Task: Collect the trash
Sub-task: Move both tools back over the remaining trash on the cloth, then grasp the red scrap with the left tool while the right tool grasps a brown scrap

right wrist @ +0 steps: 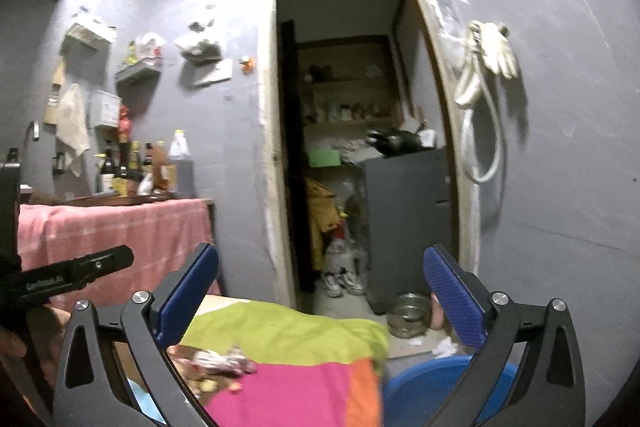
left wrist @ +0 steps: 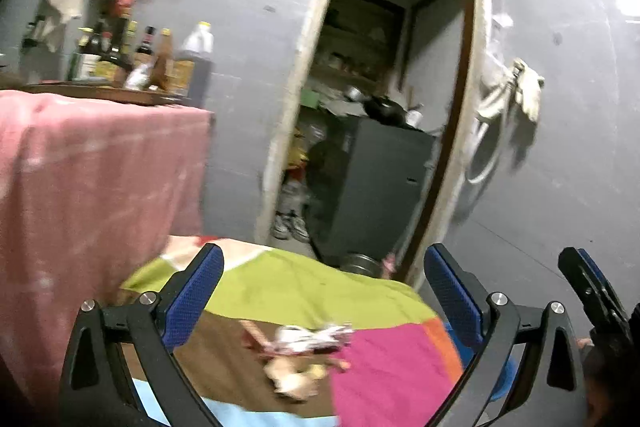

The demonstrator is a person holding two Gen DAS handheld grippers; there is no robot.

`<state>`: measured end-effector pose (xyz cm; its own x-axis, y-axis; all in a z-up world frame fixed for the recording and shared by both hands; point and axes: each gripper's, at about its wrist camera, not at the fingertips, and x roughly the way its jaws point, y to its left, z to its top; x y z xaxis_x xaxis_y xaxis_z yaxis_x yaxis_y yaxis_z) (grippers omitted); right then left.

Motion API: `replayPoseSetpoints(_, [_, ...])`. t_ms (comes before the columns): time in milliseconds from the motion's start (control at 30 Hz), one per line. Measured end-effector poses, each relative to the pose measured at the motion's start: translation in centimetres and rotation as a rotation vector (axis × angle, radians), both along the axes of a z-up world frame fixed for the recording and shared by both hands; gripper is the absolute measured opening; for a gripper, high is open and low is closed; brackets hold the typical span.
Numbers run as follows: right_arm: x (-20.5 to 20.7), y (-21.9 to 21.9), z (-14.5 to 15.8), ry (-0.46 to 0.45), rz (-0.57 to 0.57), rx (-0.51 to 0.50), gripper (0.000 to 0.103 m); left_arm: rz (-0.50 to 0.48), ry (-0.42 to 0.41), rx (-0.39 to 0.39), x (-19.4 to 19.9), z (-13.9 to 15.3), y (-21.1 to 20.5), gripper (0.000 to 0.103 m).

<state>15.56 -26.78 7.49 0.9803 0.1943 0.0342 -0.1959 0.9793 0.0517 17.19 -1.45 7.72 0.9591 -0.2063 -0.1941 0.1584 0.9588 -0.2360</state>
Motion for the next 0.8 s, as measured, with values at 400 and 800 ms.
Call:
replayPoseSetpoints(400, [0.7, 7.4, -2.1, 0.016, 0.109, -0.068, 0.103, 0.099, 0.060, 0.040, -1.8, -4.6, 6.4, 0.101])
replayPoseSetpoints(800, [6.4, 8.4, -7.0, 0.274, 0.118, -0.174, 0.098, 0.006, 0.331, -0.003, 4.7, -9.3, 5.6, 0.100])
